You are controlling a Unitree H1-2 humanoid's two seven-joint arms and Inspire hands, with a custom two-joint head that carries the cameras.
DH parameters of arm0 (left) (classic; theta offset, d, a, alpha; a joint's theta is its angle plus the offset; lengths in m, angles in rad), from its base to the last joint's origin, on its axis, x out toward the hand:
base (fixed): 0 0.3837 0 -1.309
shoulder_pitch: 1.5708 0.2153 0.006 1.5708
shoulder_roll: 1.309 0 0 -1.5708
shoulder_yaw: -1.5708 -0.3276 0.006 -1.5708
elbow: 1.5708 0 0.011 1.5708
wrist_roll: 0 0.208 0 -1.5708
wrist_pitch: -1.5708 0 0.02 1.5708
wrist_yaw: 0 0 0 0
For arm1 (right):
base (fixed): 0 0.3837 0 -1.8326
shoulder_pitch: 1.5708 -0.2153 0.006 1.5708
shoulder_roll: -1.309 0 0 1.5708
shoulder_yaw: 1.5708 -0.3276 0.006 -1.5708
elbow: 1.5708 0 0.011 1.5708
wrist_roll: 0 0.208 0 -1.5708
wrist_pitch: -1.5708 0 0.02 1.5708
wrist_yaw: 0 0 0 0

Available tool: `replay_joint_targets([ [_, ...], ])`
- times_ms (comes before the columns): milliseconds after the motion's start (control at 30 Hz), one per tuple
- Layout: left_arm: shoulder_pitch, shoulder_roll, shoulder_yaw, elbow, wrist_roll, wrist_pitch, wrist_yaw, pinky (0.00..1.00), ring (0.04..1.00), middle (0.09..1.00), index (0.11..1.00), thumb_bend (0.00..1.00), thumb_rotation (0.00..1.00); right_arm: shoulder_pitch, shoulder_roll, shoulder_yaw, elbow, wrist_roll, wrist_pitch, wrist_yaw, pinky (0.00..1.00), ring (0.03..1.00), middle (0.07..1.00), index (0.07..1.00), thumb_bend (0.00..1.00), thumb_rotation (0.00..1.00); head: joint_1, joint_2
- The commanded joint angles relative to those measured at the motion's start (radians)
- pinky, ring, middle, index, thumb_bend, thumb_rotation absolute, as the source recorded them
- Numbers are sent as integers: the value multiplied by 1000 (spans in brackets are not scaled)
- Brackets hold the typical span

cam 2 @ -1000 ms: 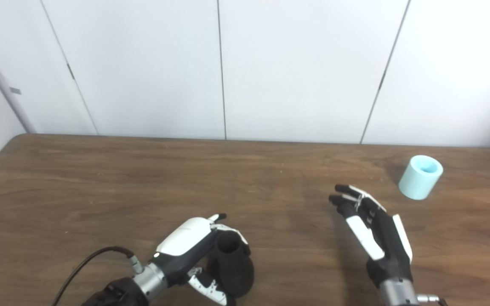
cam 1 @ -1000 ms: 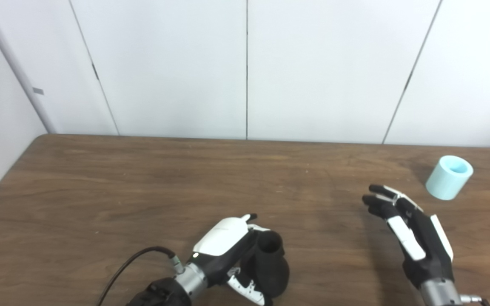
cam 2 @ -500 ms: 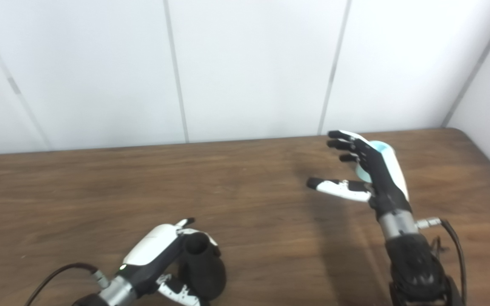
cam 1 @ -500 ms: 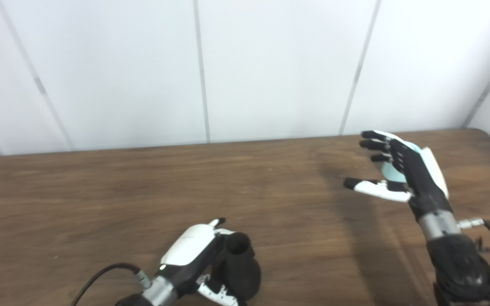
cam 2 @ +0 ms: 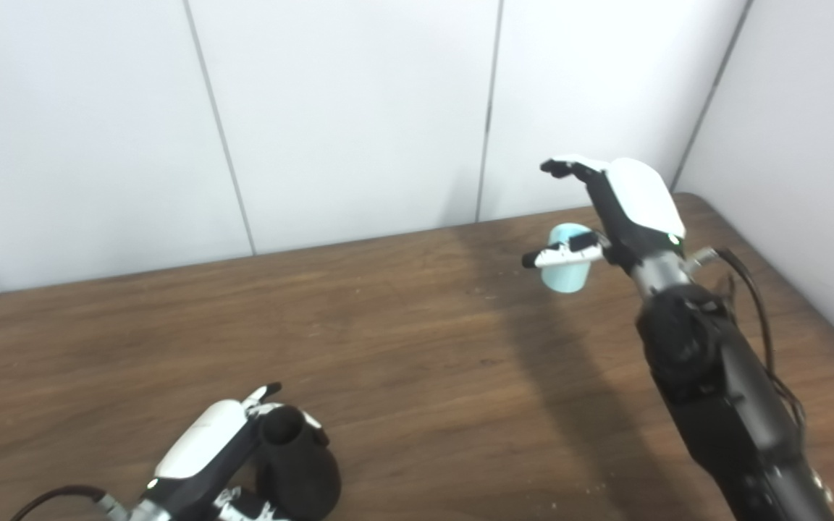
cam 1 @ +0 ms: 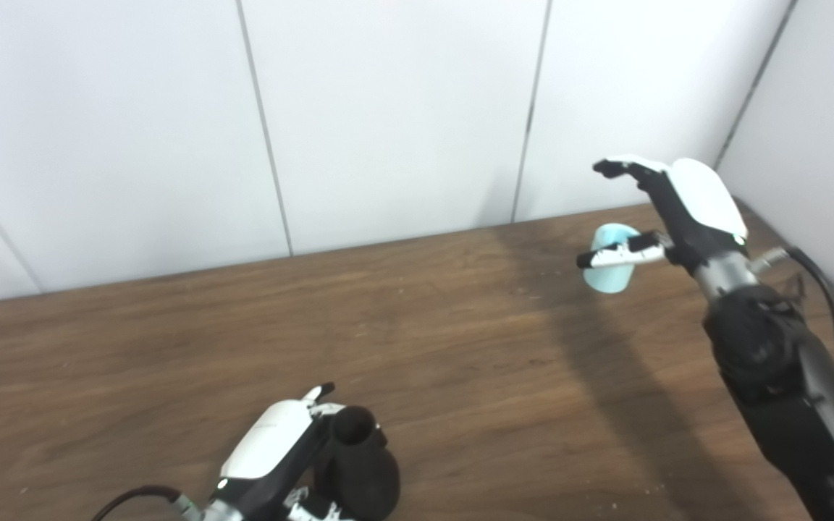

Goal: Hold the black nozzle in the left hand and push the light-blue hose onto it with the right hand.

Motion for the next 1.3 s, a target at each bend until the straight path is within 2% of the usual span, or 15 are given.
replay_joint_targets([
  [0, 18, 45, -1, 50, 20, -1, -23, 1000, 752, 498, 475, 523, 0, -75, -57, -1, 20, -38, 18, 18, 918, 881, 777, 771, 839, 170, -8, 0],
  [200, 18, 53, 6, 64, 0, -25, -23, 1000, 745, 495, 478, 523, 0, -161, -107, 40, 122, -77, 78, 102, 933, 912, 823, 798, 889, 145, -36, -2],
  [400, 11, 50, 8, 69, -7, -31, -30, 1000, 735, 498, 475, 523, 0, -253, -143, 101, 241, -63, 143, 247, 931, 931, 881, 839, 905, 152, -62, 6],
  [467, 9, 51, 9, 68, -10, -30, -33, 1000, 733, 497, 476, 523, 0, -273, -149, 124, 268, -64, 156, 285, 905, 922, 883, 847, 902, 146, -60, 8],
  [567, 8, 55, 15, 63, -24, -28, -38, 1000, 731, 497, 476, 523, 0, -314, -156, 181, 318, -92, 190, 351, 721, 874, 873, 854, 899, 148, -60, 8],
  [600, 9, 55, 15, 62, -25, -27, -39, 1000, 731, 498, 475, 522, 0, -320, -157, 191, 327, -95, 197, 360, 731, 881, 868, 853, 900, 152, -60, 9],
  [633, 9, 55, 15, 60, -24, -26, -39, 1000, 731, 499, 474, 522, 0, -326, -153, 197, 339, -98, 202, 367, 735, 883, 866, 852, 900, 154, -59, 10],
  [667, 10, 54, 15, 59, -22, -24, -40, 1000, 731, 499, 474, 522, 0, -330, -151, 201, 347, -99, 205, 371, 782, 889, 858, 847, 903, 157, -59, 10],
  [767, 12, 55, 15, 58, -16, -21, -38, 1000, 731, 498, 475, 522, 0, -337, -128, 191, 377, -105, 208, 396, 692, 796, 834, 830, 906, 154, -56, 12],
  [867, 12, 55, 14, 54, -8, -15, -39, 1000, 731, 498, 476, 523, 0, -340, -125, 203, 397, -103, 207, 398, 688, 770, 819, 819, 912, 152, -54, 14],
  [1267, 16, 42, 8, 50, -7, -1, -45, 1000, 727, 496, 477, 523, 0, -358, -113, 226, 520, -55, 146, 330, 712, 787, 786, 790, 910, 109, -54, 19],
])
